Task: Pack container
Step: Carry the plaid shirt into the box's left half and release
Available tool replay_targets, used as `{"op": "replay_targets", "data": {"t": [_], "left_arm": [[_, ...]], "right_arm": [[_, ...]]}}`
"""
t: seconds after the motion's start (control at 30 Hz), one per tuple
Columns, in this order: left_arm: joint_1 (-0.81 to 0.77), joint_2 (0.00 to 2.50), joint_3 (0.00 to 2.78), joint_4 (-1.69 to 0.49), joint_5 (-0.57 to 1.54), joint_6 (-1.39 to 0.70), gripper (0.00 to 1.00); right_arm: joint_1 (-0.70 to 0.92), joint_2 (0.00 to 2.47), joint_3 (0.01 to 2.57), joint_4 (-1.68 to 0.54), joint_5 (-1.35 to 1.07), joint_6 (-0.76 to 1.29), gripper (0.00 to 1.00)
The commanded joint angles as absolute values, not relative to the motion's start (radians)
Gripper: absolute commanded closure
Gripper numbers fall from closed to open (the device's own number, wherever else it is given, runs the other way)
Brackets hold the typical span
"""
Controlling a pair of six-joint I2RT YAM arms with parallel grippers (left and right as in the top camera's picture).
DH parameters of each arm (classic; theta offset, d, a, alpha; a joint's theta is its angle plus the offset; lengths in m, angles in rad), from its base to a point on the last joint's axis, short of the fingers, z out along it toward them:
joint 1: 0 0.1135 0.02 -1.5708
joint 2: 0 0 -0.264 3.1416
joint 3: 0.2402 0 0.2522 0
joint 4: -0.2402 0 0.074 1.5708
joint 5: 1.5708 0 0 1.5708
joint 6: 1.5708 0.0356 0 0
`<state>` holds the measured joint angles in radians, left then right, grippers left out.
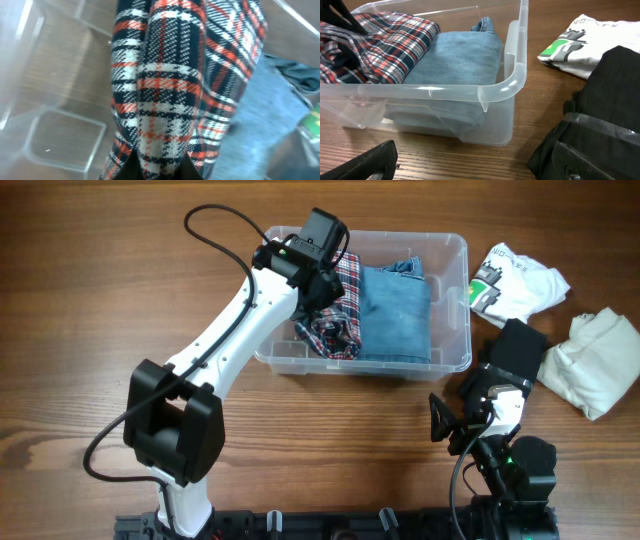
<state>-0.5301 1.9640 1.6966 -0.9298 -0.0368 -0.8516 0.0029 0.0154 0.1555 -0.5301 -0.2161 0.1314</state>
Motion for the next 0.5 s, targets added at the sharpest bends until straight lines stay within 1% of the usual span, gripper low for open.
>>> {"op": "replay_targets", "data": {"t": [0.0, 0.03, 0.07, 0.13, 0.17, 0.2, 0.27, 0.3, 0.33, 0.37, 0.43, 0.47], "left_arm": [[-0.519, 1.958, 1.704, -0.963, -0.167, -0.807, 0.96], [-0.513, 1.944, 1.704, -0.977, -0.205, -0.804, 0.96], [-0.506, 1.929, 1.704, -0.984, -0.224, -0.803, 0.92], [-0.485, 1.881, 1.704, -0.998, -0.23, -0.789, 0.58], [-0.479, 1.863, 1.704, -1.003, -0.229, -0.789, 0.56], [-0.473, 1.845, 1.704, -1.005, -0.229, -0.789, 0.48], [-0.466, 1.818, 1.704, -0.994, -0.226, -0.789, 0.23], [-0.466, 1.815, 1.704, -0.991, -0.225, -0.784, 0.18], [-0.466, 1.815, 1.704, -0.991, -0.208, -0.752, 0.2], [-0.467, 1.816, 1.704, -0.991, -0.181, -0.736, 0.26], [-0.469, 1.817, 1.704, -0.987, -0.15, -0.736, 0.38], [-0.469, 1.817, 1.704, -0.983, -0.145, -0.736, 0.48]], "right_arm": [[-0.003, 0.007, 0.156, -0.526, -0.221, 0.141, 0.0], [-0.003, 0.007, 0.156, -0.526, -0.221, 0.141, 0.0], [-0.003, 0.007, 0.156, -0.526, -0.221, 0.141, 0.0], [-0.003, 0.007, 0.156, -0.526, -0.221, 0.141, 0.0], [-0.003, 0.007, 0.156, -0.526, -0.221, 0.141, 0.0], [-0.003, 0.007, 0.156, -0.526, -0.221, 0.141, 0.0], [-0.003, 0.007, 0.156, -0.526, -0.221, 0.141, 0.0], [-0.003, 0.007, 0.156, -0.527, -0.221, 0.141, 0.0], [-0.003, 0.007, 0.156, -0.526, -0.221, 0.141, 0.0], [-0.003, 0.007, 0.156, -0.526, -0.221, 0.141, 0.0], [-0.003, 0.007, 0.156, -0.526, -0.221, 0.141, 0.0], [-0.003, 0.007, 0.156, -0.526, -0.221, 0.141, 0.0]]}}
